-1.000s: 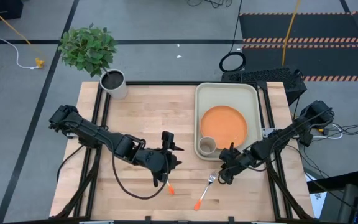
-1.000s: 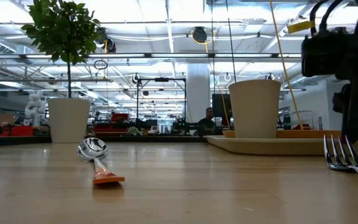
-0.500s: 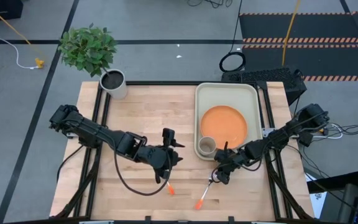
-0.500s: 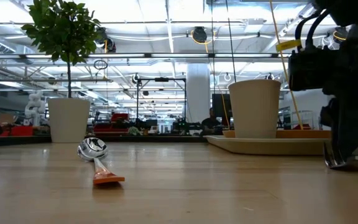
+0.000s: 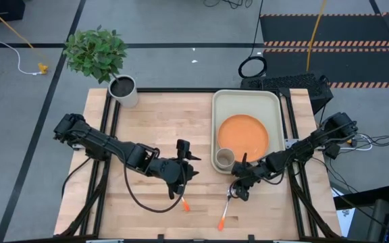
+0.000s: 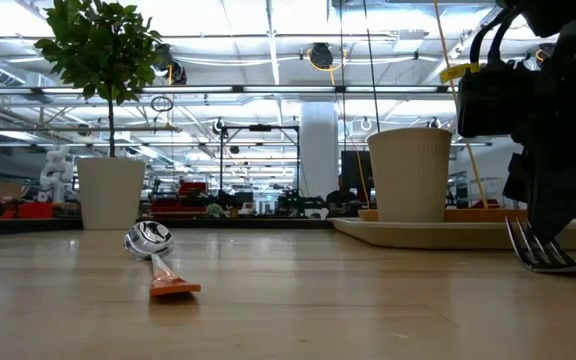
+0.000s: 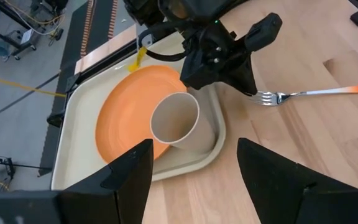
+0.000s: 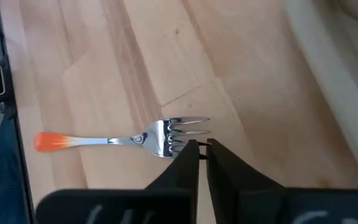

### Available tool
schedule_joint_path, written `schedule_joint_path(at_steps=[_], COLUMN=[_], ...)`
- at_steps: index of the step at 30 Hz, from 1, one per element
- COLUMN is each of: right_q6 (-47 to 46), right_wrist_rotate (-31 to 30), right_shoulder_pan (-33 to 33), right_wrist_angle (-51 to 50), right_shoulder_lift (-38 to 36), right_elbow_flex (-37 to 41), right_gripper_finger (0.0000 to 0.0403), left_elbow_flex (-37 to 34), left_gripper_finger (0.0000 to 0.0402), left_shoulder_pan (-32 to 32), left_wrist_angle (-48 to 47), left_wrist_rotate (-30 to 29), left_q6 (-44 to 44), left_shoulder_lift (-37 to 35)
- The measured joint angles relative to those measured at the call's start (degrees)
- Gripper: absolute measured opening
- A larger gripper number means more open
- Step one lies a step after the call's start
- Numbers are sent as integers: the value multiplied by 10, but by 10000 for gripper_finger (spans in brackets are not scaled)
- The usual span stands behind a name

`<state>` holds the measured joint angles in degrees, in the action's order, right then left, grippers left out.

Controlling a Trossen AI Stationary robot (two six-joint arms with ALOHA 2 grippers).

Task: Pick and place plate/cup/fork/spoon on tray
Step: Put the orange fork on the gray tray to the top of the orange plate

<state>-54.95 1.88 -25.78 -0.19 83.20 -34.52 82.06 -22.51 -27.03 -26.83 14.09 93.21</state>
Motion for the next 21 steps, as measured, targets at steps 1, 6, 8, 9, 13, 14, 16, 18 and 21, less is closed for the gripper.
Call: schedule_joint_path(at_steps=[1,6,8,9,13,14,16,18,21], right_q6=[2,25,38,41,72,77,87,101,127], right_wrist_rotate=[0,-1,-9,-21,-66,-73,-92,-113,-141], right_shoulder_pan=[0,0,-1,-3,-10,-10,-14,-17,-17], right_wrist_angle=[0,-13,-14,-18,-30,-38,-50,-64,-67], right_shoulder_lift=[-3,-38,-61,-73,-120,-131,-151,-171,-196], right_elbow_flex=[0,-6,-9,-9,-9,-9,-9,-9,-9], right_gripper_finger=[8,3,2,1,0,0,0,0,0], left_elbow_flex=[0,0,0,0,0,0,0,-1,0], left_gripper_finger=[234,234,234,234,234,234,234,234,235], left_shoulder_pan=[0,2,7,10,24,27,33,37,43], left_wrist_angle=[1,8,18,23,50,55,65,69,100], left_wrist_rotate=[0,0,0,0,0,0,7,31,69], left_q6=[0,-12,-24,-30,-53,-58,-70,-82,-102], left_shoulder_lift=[0,0,0,0,0,0,5,7,20])
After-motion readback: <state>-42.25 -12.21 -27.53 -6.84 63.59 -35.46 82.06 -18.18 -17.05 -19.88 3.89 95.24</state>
